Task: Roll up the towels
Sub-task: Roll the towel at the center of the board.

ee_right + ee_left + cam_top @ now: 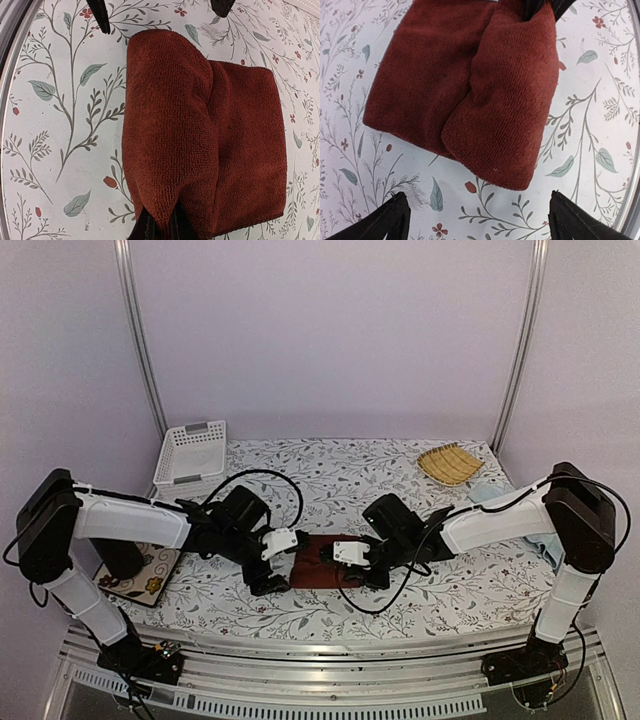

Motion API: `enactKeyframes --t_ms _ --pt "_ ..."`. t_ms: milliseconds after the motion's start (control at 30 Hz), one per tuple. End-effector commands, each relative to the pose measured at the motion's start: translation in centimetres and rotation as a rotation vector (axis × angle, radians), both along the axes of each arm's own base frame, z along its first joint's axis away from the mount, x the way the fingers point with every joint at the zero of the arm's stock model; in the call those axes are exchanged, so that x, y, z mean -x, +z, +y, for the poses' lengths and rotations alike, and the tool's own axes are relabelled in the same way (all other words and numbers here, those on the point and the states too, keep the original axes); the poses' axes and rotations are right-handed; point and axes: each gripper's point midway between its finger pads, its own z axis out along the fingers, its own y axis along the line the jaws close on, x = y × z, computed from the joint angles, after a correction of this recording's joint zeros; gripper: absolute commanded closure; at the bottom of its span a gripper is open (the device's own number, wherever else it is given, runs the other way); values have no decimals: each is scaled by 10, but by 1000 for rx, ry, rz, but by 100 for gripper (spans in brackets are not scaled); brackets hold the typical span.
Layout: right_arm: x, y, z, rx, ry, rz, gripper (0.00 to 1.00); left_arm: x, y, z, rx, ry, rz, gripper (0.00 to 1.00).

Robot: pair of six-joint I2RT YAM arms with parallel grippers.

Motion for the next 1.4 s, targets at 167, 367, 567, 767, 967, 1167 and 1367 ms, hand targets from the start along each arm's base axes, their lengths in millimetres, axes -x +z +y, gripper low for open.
enactKeyframes --t_ms 167,367,567,767,967,1167,1367 --pt "5 -3 -2 -10 -1 241 94 -1 27 -5 37 -46 -279 4" --pt "1 -3 -3 -8 -30 363 92 10 25 -19 32 -112 -407 7" --pt "2 -4 1 -3 -42 479 90 17 20 -31 -7 -166 -535 17" --pt "-7 0 -2 -25 -72 584 88 15 23 -42 -7 -178 -652 20" --pt "-20 5 -6 -51 -105 640 88 17 14 -56 -47 -241 -721 24" --pt "-18 -1 -6 -40 -106 664 87 11 4 -68 -64 -252 -728 31" --pt "-22 -1 -5 -36 -114 658 87 4 -1 -75 -73 -243 -735 33"
